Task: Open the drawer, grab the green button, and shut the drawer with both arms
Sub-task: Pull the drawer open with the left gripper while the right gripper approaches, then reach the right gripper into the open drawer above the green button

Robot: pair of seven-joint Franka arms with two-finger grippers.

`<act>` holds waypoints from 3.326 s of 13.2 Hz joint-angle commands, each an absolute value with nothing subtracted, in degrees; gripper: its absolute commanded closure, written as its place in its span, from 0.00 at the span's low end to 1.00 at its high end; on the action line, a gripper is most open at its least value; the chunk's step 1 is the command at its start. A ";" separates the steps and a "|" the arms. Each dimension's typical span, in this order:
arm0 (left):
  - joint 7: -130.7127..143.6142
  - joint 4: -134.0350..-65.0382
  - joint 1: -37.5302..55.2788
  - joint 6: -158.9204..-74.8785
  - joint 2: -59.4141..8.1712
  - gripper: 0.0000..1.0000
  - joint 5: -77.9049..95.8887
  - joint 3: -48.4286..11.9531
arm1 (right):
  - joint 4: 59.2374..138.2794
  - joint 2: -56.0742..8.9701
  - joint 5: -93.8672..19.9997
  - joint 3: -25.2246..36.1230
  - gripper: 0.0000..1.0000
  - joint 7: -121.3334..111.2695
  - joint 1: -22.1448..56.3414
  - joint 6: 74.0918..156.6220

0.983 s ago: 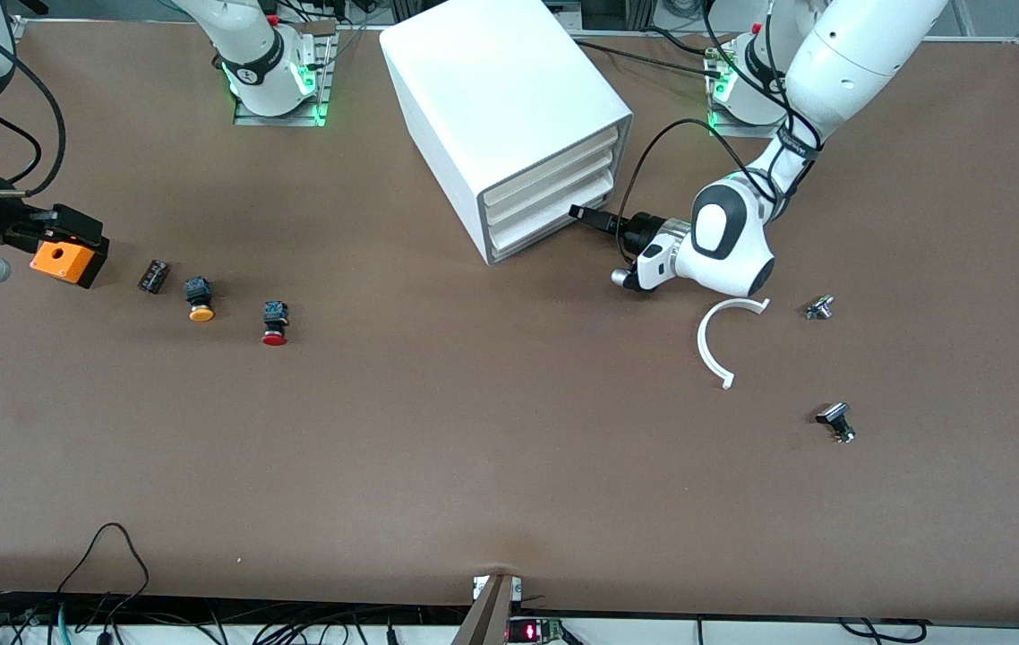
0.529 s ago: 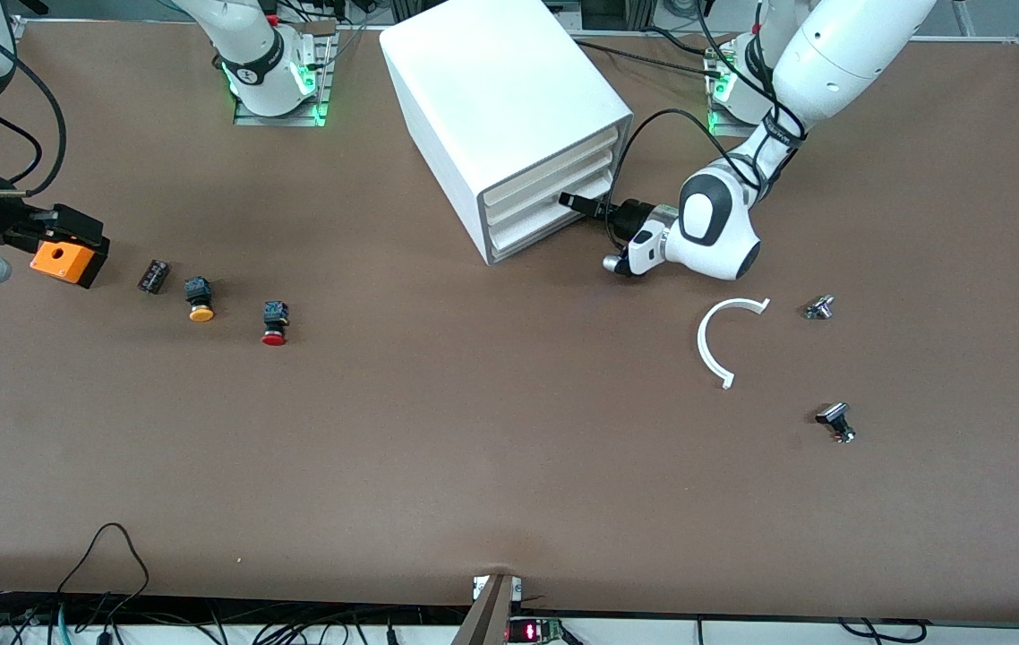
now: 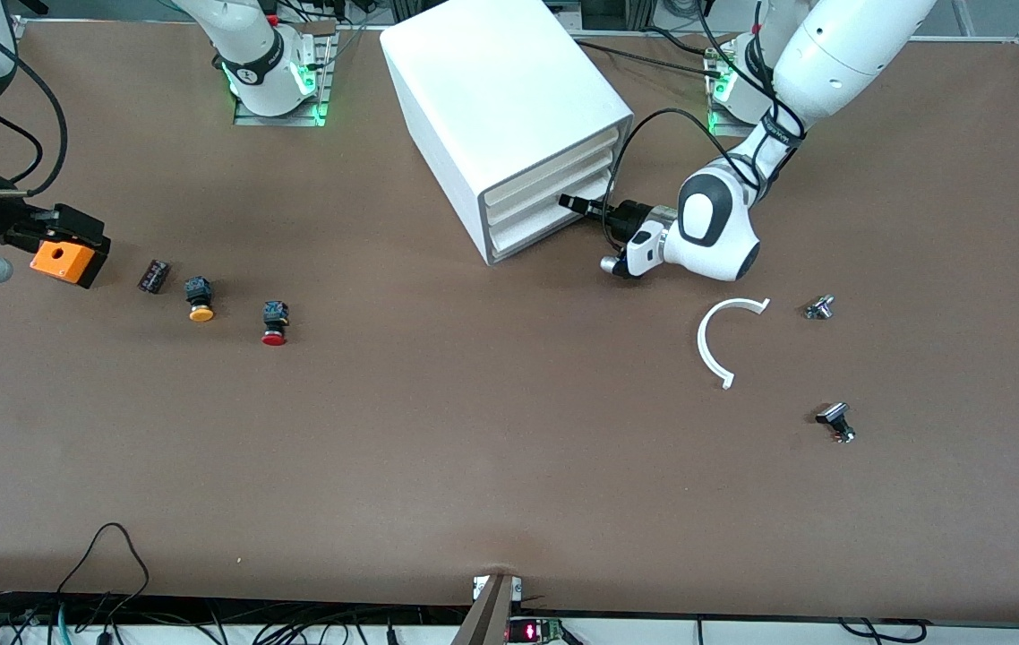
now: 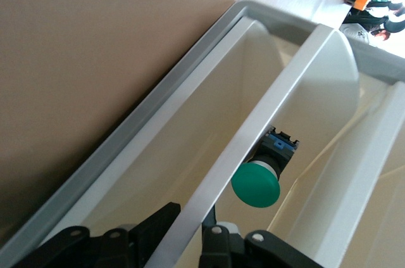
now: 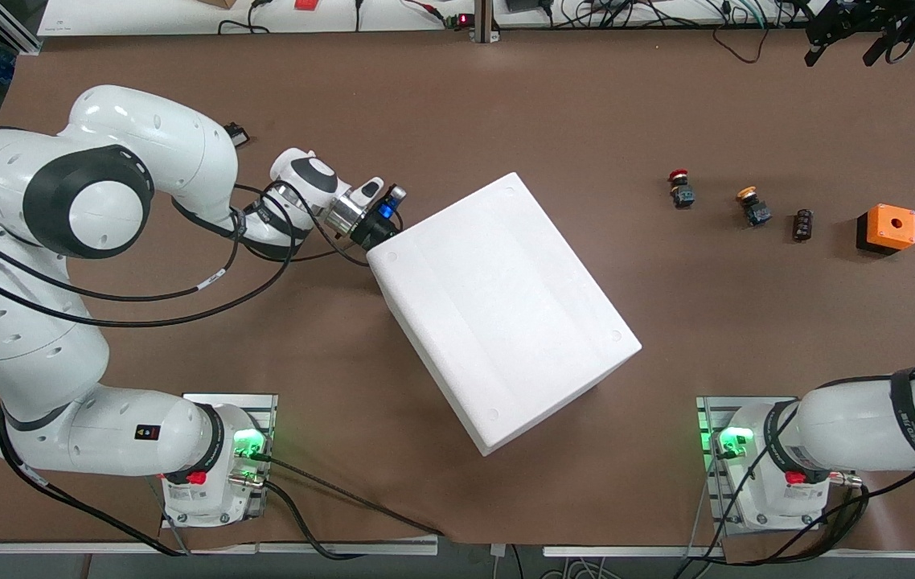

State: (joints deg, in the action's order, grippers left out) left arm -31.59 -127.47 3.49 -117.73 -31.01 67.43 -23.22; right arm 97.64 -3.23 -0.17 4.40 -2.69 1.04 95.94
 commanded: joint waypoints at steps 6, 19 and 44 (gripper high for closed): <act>-31.47 -117.69 1.14 -120.41 -31.64 1.00 57.66 -12.05 | 96.42 -6.76 -0.97 4.57 0.00 -2.72 1.05 95.89; -31.82 -116.81 -5.96 -121.73 -15.15 0.00 39.14 -12.04 | 92.22 -13.61 -5.08 4.31 0.00 -4.57 14.05 106.26; -6.51 -103.18 -8.53 -104.33 0.97 0.00 -6.50 -5.89 | 66.09 -44.64 -5.19 8.87 0.00 -20.39 56.42 114.78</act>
